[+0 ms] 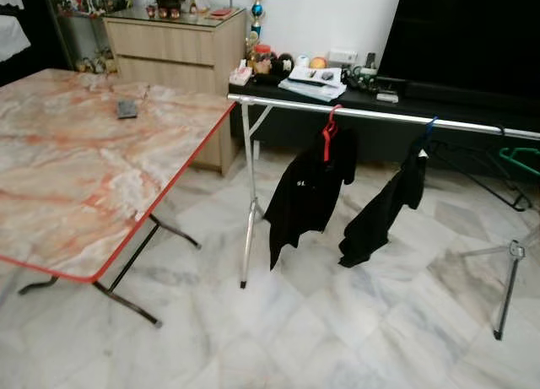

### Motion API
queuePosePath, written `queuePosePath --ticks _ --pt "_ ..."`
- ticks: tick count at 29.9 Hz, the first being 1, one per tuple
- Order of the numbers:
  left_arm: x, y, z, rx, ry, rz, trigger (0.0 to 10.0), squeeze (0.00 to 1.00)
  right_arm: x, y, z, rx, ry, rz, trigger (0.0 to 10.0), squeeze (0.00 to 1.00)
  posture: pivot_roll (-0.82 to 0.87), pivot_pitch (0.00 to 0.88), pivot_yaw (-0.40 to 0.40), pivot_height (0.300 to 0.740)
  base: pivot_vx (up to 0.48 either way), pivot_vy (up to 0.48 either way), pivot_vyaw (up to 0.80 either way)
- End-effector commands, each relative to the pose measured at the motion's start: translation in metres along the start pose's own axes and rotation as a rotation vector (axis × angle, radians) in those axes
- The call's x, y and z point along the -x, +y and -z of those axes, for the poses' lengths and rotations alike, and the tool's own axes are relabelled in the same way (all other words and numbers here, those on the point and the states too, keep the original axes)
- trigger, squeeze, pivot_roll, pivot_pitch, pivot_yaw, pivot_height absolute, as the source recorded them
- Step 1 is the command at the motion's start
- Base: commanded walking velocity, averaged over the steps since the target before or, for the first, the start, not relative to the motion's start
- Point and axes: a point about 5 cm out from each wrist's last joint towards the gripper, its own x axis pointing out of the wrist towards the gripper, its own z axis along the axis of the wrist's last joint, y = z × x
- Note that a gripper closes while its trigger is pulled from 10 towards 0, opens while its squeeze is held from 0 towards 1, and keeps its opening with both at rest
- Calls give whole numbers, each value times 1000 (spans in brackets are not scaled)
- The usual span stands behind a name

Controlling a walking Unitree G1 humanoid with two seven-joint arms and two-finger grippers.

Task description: Hang hanger

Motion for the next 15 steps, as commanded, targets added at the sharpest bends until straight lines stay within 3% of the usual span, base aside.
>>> queuePosePath --ticks 1,15 --pt "1 -22 -29 140 -206 160 10000 0 -6 97 -98 -135 -208 -247 10000 0 160 20 -76 740 341 0 0" --pt "1 -22 -30 137 -208 165 10000 0 -6 97 -100 -133 -218 -251 10000 0 158 37 -76 740 356 0 0"
